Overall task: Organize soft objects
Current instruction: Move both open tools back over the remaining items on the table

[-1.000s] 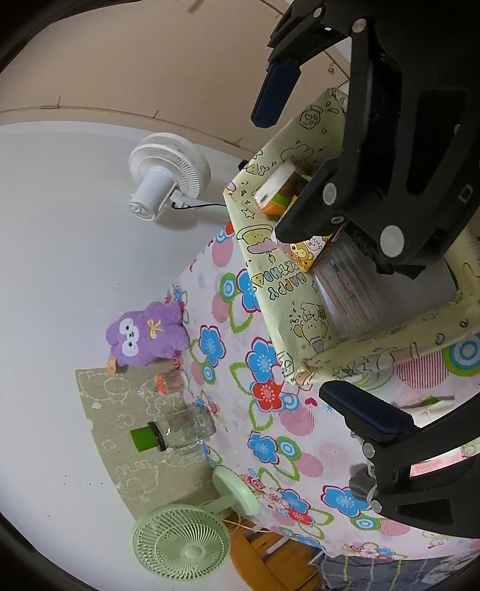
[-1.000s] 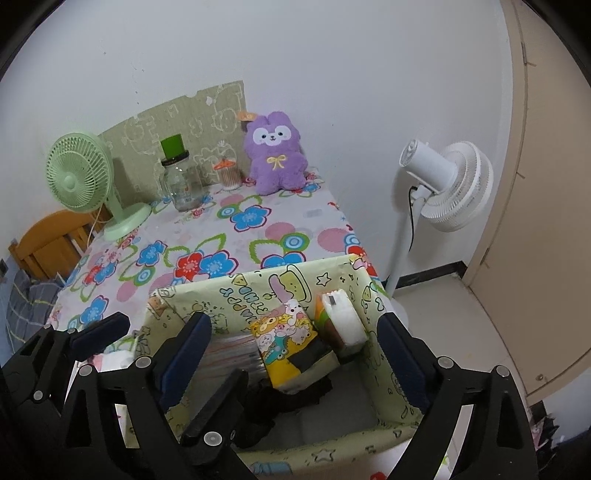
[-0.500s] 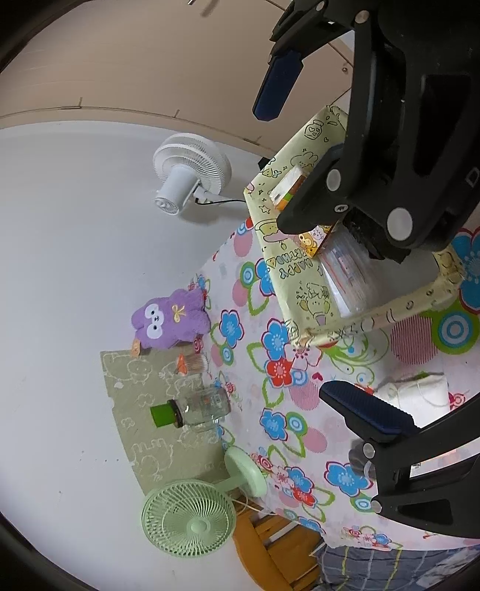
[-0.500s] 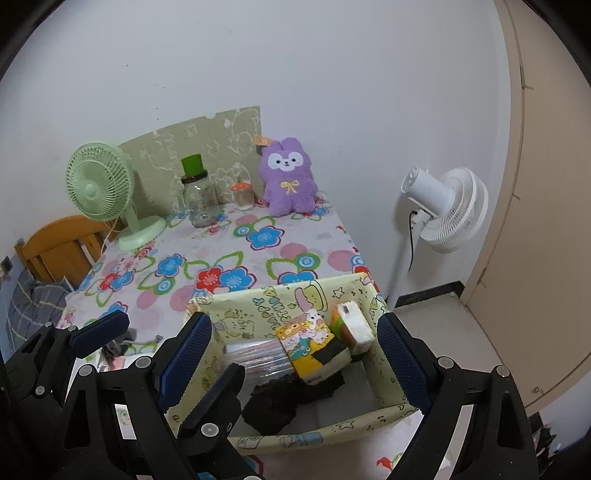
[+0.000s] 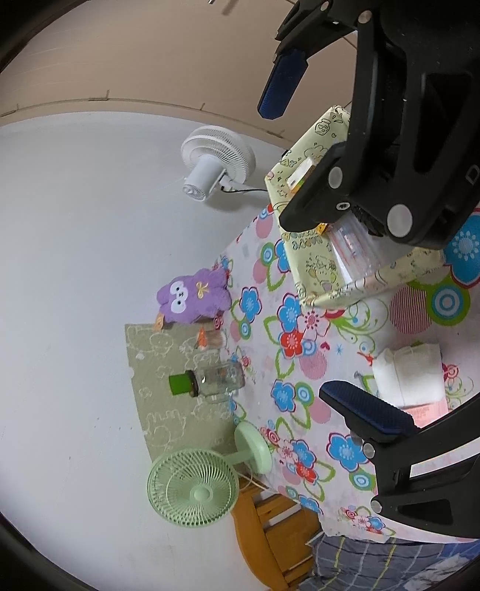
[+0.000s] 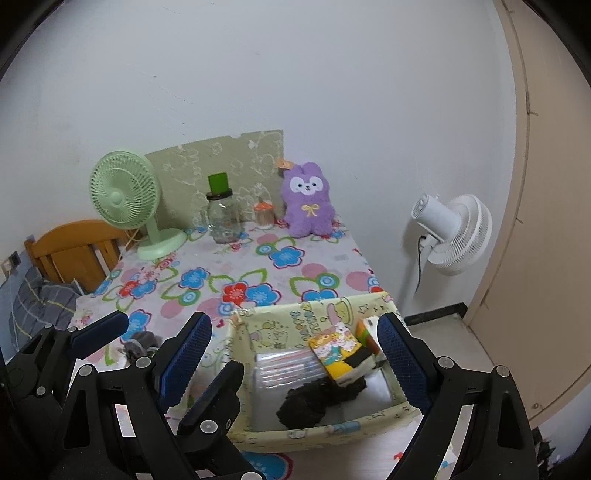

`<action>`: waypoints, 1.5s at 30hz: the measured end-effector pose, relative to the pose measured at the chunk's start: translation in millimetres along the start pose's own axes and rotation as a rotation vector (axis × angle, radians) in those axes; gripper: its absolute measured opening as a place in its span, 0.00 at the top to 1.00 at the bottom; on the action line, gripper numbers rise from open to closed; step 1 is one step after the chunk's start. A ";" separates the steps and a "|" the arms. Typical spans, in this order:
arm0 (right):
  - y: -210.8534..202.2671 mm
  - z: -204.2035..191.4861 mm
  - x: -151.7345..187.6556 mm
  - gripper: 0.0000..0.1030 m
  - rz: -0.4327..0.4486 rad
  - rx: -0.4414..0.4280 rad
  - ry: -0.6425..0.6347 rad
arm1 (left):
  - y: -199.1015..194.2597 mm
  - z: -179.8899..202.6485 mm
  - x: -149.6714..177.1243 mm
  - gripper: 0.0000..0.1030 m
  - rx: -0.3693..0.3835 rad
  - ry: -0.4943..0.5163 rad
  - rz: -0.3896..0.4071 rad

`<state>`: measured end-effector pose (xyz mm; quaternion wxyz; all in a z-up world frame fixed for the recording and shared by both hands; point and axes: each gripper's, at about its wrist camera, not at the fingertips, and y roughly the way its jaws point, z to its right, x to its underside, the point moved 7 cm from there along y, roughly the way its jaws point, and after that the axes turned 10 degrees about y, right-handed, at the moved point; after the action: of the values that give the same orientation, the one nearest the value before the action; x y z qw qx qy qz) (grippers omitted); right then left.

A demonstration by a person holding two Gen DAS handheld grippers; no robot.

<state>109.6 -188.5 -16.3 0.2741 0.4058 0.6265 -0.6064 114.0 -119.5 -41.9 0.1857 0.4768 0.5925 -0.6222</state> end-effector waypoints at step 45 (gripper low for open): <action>12.3 -127.4 26.4 0.00 0.044 -0.130 -0.058 | -23.5 -126.2 54.3 0.05 -0.167 -0.155 0.039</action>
<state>125.1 -59.5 -30.4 0.3313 0.3830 0.6471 -0.5698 116.5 19.4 -53.1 0.2822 0.4216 0.6169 -0.6018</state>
